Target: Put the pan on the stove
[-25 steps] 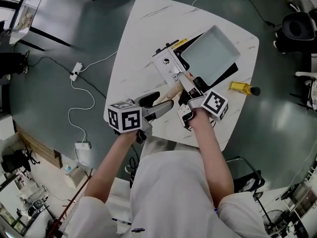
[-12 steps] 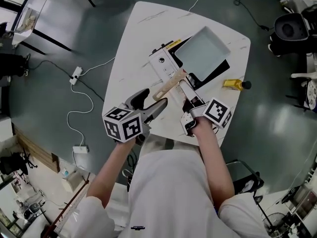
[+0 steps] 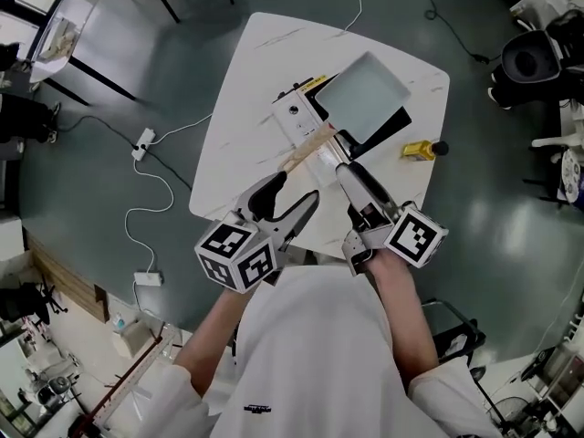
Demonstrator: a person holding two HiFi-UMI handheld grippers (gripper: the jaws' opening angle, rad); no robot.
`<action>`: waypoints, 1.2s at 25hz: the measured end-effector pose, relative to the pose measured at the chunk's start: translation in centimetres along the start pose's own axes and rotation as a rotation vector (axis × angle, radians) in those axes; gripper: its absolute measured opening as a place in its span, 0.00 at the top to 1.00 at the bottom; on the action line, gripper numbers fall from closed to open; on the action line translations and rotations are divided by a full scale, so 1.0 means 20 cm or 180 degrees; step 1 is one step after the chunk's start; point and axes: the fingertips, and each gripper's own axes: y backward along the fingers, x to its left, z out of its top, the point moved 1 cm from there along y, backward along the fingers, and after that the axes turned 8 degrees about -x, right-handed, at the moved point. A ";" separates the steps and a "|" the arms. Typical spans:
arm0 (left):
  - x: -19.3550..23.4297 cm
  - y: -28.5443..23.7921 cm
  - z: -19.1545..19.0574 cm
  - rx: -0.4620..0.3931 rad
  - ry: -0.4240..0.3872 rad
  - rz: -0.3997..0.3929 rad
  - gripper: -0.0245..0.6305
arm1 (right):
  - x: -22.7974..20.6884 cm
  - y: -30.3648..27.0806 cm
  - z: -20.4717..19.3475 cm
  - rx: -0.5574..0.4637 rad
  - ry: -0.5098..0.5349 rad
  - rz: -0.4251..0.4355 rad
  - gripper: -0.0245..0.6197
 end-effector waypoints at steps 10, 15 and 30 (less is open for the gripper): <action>-0.32 0.06 0.04 -0.0170 -0.0437 0.0015 0.84 | 0.16 0.27 0.09 -0.0241 0.1121 0.0079 0.77; -0.35 0.08 0.00 -0.0157 -0.0531 0.0026 0.94 | 0.15 0.38 0.08 -0.0338 0.1492 -0.0020 0.83; -0.40 0.06 0.01 -0.0266 -0.0639 0.0069 0.96 | 0.16 0.55 0.21 -0.0677 0.2225 -0.0323 0.95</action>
